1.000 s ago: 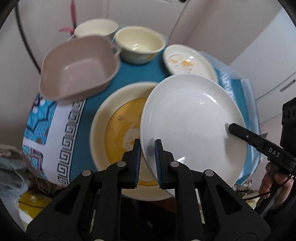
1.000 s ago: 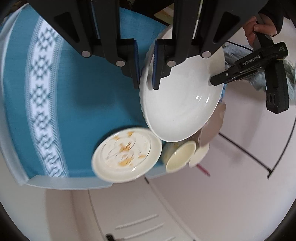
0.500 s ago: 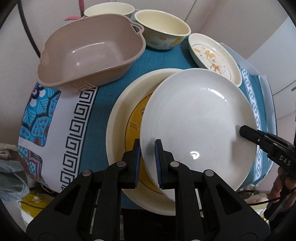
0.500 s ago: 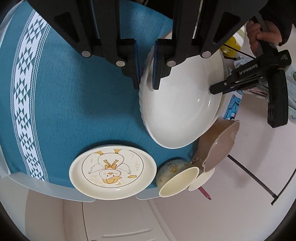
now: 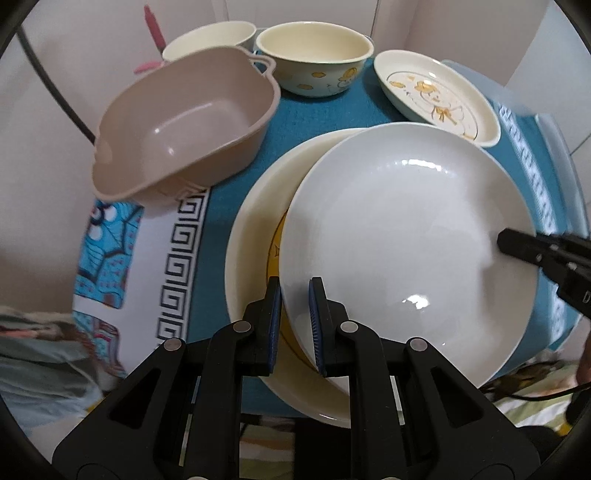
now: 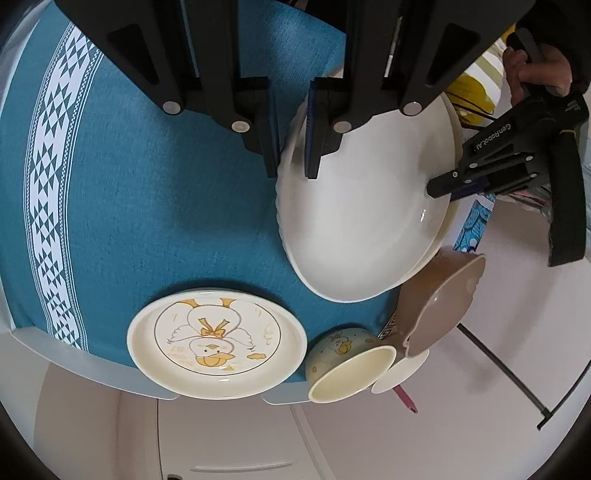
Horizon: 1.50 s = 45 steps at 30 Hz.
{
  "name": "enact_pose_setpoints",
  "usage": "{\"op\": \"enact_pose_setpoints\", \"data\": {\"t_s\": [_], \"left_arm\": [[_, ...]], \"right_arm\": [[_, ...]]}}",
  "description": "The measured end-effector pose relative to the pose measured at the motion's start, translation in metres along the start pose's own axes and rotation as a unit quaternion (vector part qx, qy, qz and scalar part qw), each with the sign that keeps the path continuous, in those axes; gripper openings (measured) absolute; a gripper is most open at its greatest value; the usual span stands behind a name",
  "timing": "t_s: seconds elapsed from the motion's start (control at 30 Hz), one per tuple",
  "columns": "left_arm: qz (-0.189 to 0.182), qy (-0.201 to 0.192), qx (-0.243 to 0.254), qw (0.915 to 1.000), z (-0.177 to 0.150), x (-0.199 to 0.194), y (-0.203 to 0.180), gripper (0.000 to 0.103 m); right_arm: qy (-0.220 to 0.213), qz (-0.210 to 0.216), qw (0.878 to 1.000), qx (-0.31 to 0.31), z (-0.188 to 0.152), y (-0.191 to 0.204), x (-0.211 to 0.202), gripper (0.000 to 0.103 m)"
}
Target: Organize plates and bowls
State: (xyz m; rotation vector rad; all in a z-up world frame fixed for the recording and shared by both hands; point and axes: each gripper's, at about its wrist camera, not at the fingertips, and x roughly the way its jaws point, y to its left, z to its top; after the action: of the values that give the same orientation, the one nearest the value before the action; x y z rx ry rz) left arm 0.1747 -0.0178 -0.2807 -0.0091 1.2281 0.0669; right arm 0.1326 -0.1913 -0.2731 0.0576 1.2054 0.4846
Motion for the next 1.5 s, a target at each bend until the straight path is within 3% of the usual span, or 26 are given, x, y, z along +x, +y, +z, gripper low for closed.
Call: {"op": "enact_pose_setpoints", "data": {"t_s": [0.23, 0.37, 1.07, 1.5], "left_arm": [[0.071, -0.018, 0.046, 0.9963, -0.001, -0.007, -0.019, 0.013], [0.093, -0.026, 0.055, 0.9937, 0.0, -0.009, -0.026, 0.013], [0.111, -0.045, 0.065, 0.9906, -0.012, -0.023, -0.029, 0.013], [0.078, -0.045, 0.049, 0.9948, -0.01, -0.033, -0.024, 0.013]], "right_arm": [[-0.004, -0.008, 1.0, -0.016, 0.001, 0.002, 0.002, 0.012], [-0.012, -0.021, 0.999, -0.031, 0.0, 0.007, 0.002, 0.012], [-0.021, -0.078, 0.994, -0.076, -0.003, 0.022, 0.007, 0.013], [-0.022, -0.079, 0.994, -0.071, -0.001, 0.022, 0.005, 0.015]]}}
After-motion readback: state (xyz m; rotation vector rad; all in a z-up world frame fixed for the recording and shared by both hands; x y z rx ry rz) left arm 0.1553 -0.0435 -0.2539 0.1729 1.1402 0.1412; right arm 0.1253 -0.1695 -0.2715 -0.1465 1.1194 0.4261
